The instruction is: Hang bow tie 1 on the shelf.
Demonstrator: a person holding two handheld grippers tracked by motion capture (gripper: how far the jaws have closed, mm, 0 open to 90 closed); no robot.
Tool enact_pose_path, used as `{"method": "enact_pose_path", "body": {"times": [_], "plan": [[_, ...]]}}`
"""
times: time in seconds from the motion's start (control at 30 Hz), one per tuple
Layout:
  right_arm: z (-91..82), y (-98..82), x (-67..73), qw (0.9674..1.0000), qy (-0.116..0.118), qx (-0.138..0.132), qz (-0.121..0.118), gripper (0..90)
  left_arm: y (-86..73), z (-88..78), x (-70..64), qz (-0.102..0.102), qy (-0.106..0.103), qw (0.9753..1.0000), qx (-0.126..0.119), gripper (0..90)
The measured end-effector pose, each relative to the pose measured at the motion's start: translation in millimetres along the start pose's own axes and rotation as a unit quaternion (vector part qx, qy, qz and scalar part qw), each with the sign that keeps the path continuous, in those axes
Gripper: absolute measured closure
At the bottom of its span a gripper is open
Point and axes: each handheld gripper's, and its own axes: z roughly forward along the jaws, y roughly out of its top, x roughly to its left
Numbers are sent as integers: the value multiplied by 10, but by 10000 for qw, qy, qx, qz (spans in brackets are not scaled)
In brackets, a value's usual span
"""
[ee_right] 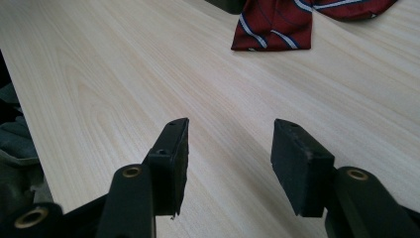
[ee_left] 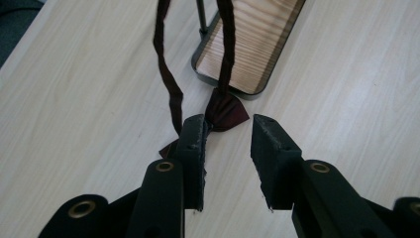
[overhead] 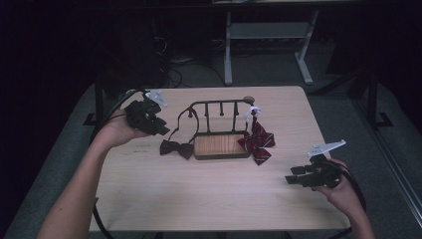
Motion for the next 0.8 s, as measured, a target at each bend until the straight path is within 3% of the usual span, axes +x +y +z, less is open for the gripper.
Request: {"method": "enact_pose_path", "body": {"times": [0.8], "plan": [[-9, -7, -2, 10000, -20, -18, 15, 475, -447, 150, -332, 36, 83, 9999, -142, 558]]}}
